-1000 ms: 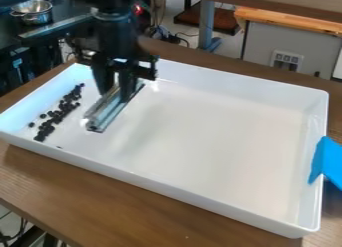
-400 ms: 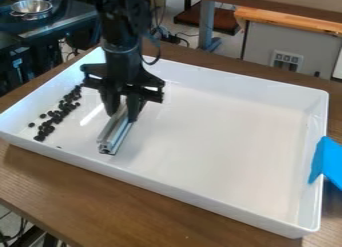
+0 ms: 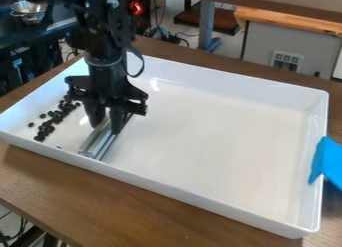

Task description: Sweep into pile

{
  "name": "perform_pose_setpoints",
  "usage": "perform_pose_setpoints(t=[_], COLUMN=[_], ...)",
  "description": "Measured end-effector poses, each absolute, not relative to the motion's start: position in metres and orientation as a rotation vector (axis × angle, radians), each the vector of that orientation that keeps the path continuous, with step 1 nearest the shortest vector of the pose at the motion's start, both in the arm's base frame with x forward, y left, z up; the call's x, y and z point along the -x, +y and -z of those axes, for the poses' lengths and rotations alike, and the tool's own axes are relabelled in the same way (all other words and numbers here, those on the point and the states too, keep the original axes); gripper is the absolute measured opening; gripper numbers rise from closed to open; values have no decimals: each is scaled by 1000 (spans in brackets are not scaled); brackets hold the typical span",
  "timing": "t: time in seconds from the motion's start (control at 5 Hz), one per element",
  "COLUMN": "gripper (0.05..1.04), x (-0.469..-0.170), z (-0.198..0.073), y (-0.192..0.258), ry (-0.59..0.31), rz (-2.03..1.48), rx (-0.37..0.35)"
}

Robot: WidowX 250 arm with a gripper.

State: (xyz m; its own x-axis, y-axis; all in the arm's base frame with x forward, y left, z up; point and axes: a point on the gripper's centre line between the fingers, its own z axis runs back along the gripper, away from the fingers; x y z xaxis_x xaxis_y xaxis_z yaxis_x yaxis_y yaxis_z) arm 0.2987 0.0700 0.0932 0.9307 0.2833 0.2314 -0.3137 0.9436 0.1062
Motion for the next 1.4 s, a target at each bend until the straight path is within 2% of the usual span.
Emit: perform_pose_setpoints(t=[0.4, 0.8, 1.0, 1.2, 1.4], gripper=[363, 363, 363, 363, 363], x=[-298, -283, -277, -279, -289], z=[-93, -96, -111, -122, -138], y=[87, 141, 153, 136, 102], ry=[-237, -221, -328, -404, -382], rz=[-316, -296, -196, -192, -238], rx=[-192, -281, -281, -233, -96])
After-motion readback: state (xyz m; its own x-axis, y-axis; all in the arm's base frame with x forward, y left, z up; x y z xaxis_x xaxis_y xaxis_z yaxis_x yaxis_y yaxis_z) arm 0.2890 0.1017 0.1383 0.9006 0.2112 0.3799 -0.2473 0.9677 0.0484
